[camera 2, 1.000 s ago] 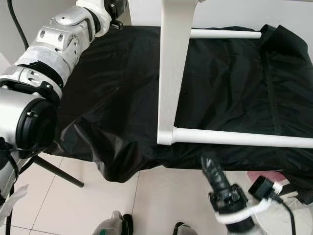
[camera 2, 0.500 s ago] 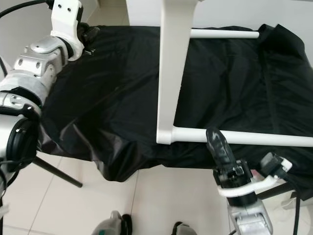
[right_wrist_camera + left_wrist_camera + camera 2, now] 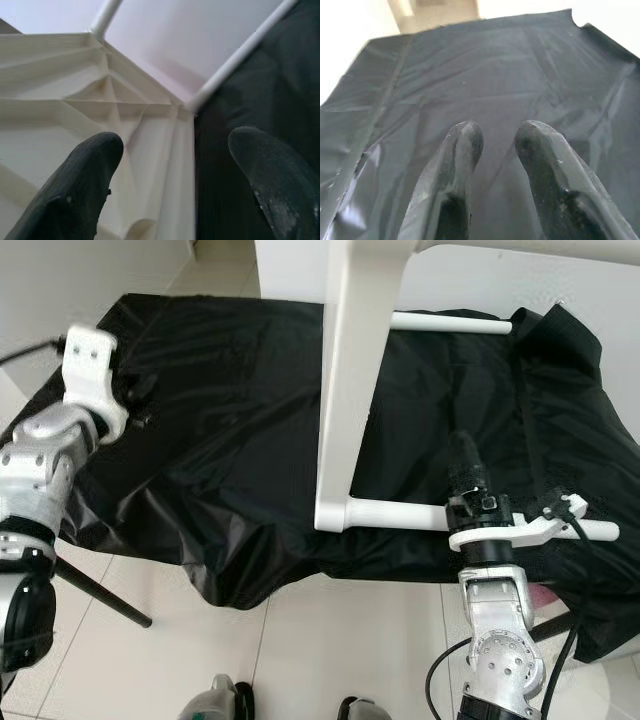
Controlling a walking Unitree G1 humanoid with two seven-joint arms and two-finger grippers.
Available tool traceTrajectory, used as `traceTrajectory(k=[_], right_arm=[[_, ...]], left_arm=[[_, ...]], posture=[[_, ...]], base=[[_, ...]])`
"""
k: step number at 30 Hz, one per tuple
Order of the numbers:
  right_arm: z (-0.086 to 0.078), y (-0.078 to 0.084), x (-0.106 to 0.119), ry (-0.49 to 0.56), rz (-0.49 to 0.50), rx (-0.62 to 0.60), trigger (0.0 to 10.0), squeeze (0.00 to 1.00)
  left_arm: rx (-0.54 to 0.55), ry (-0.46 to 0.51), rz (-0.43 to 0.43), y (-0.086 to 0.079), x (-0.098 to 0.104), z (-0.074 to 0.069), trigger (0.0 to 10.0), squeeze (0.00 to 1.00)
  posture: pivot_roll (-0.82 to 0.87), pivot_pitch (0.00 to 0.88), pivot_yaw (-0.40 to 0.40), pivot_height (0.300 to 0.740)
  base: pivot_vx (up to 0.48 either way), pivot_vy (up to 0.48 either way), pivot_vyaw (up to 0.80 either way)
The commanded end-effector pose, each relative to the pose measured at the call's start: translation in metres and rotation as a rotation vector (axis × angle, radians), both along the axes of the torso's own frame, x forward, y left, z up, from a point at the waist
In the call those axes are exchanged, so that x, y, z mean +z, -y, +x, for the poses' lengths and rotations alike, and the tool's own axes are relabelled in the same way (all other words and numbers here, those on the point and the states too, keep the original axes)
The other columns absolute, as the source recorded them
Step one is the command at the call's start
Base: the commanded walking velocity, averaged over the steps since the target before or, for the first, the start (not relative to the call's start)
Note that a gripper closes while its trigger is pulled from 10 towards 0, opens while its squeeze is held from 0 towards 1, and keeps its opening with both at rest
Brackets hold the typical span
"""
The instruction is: Building children table
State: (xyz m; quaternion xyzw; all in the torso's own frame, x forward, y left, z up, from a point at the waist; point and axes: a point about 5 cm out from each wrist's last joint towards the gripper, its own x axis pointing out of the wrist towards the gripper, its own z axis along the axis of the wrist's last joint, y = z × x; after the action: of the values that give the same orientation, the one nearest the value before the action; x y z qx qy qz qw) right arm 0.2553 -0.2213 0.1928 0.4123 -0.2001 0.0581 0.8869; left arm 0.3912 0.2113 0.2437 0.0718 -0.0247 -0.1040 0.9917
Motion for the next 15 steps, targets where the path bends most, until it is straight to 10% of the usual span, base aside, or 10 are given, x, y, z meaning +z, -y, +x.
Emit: traceTrajectory(k=[1,15], right_arm=[[0.006,0.001,-0.002,-0.045,-0.051,-0.051,10.0,0.0],[0.034,-0.03,-0.005,-0.224,-0.399,-0.121,10.0,0.0]], left_arm=[[0.089,0.029,-0.052,0.0,-0.003,-0.004,10.0,0.0],[0.091,0.122,-0.216,0.017,-0.023,-0.032,10.0,0.0]], posture=[[0.05,0.12,-0.011,0.74],[0.04,0.13,-0.026,0.74]], base=[[0.0,0.0,0.0],[0.0,0.0,0.0]])
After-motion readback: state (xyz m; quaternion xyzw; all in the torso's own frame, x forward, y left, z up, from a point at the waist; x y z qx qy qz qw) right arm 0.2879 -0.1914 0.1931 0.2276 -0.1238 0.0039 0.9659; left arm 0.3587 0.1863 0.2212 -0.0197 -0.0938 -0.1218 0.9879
